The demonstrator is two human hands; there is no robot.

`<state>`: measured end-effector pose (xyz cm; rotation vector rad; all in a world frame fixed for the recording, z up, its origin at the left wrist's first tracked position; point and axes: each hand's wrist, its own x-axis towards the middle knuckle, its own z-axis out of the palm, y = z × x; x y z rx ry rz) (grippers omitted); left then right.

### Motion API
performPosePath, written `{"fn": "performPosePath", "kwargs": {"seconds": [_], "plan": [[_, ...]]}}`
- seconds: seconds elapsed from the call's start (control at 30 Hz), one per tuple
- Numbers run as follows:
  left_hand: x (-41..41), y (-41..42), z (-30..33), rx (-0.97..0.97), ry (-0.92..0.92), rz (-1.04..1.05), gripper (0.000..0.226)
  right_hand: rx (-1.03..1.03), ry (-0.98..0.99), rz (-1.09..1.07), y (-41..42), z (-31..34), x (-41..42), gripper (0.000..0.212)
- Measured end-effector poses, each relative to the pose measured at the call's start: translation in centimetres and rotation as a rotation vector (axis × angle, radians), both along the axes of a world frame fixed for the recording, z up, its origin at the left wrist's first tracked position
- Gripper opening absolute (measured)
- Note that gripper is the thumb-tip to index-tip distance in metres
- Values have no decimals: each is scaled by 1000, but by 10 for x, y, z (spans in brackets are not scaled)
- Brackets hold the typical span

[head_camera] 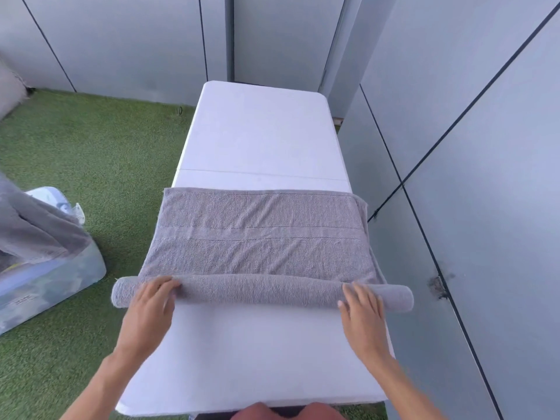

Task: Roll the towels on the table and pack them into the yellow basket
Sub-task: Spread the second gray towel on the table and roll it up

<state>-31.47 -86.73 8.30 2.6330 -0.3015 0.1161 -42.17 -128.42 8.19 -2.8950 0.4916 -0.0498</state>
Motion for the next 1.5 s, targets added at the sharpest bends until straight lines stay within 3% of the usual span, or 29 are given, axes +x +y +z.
{"fn": "performPosePath", "kwargs": {"seconds": [0.1, 0.17, 0.43, 0.6, 0.73, 0.8, 0.9, 1.03, 1.17, 1.33, 1.5], "plan": [[-15, 4, -22, 140, 60, -64, 61, -46, 113, 73, 1, -9, -12, 71], [-5, 3, -21, 178, 117, -78, 69, -20, 164, 60, -2, -4, 0, 72], [13, -8, 0, 225, 130, -66, 51, 17, 206, 57, -7, 23, 25, 42], [-2, 5, 4, 187, 397, -89, 46, 68, 365, 106, -9, 25, -3, 38], [25, 10, 11, 23, 546, -114, 50, 340, 402, 25, -21, 37, 23, 50], [32, 4, 14, -59, 488, -31, 49, 407, 232, -35, -20, 39, 33, 51], [22, -7, 11, 77, 137, 53, 30, 209, 12, -17, -11, 27, 32, 34], [-5, -12, -12, 198, -45, -71, 53, 75, 125, 67, -4, 10, 12, 57], [12, -13, -15, 266, 57, -80, 72, -12, 213, 107, -12, 10, 27, 66], [28, -11, -7, 325, 94, -116, 54, -5, 203, 147, -18, 18, 34, 50], [11, 3, 0, 296, 328, -140, 47, 62, 297, 215, -24, 26, 11, 48]]}}
